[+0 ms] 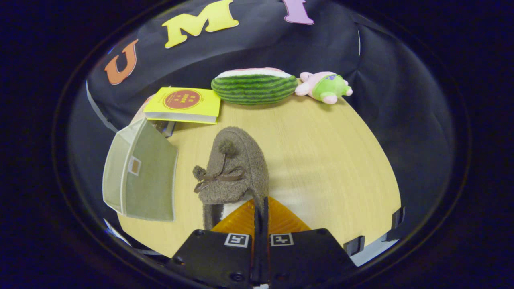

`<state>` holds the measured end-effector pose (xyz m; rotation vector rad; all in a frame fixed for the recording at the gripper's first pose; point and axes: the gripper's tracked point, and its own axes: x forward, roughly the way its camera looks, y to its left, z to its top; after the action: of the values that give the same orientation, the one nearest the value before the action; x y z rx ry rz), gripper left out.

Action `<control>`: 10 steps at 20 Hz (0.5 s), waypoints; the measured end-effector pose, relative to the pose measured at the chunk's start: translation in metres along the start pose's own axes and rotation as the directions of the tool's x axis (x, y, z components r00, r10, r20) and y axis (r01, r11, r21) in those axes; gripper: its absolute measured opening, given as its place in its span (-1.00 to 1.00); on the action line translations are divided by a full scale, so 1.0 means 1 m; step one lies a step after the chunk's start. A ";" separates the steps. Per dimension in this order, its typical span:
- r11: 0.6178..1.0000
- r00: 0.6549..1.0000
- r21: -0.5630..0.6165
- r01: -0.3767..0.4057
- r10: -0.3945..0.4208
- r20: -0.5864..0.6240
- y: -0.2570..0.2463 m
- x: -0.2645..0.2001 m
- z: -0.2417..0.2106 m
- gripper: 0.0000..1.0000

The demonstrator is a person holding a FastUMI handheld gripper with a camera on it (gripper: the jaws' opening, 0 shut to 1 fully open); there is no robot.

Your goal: Open the storage box then place both shoes into the box .Put the left shoe in first, then the right shoe, with the right side of both shoes facing outward in a uniform manner.

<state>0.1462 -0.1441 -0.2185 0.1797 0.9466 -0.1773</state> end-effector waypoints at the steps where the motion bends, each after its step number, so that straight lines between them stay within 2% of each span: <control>1: 1.000 1.000 0.008 -0.001 0.001 0.003 0.005 -0.006 0.002 -0.88; 6: 1.000 0.998 -0.028 -0.003 0.005 0.059 0.040 -0.037 0.012 -0.88; 10: 0.996 0.993 0.021 -0.082 0.080 0.088 0.082 -0.059 0.018 -0.88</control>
<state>0.1459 -0.0642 -0.1539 0.2313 0.8492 -0.1209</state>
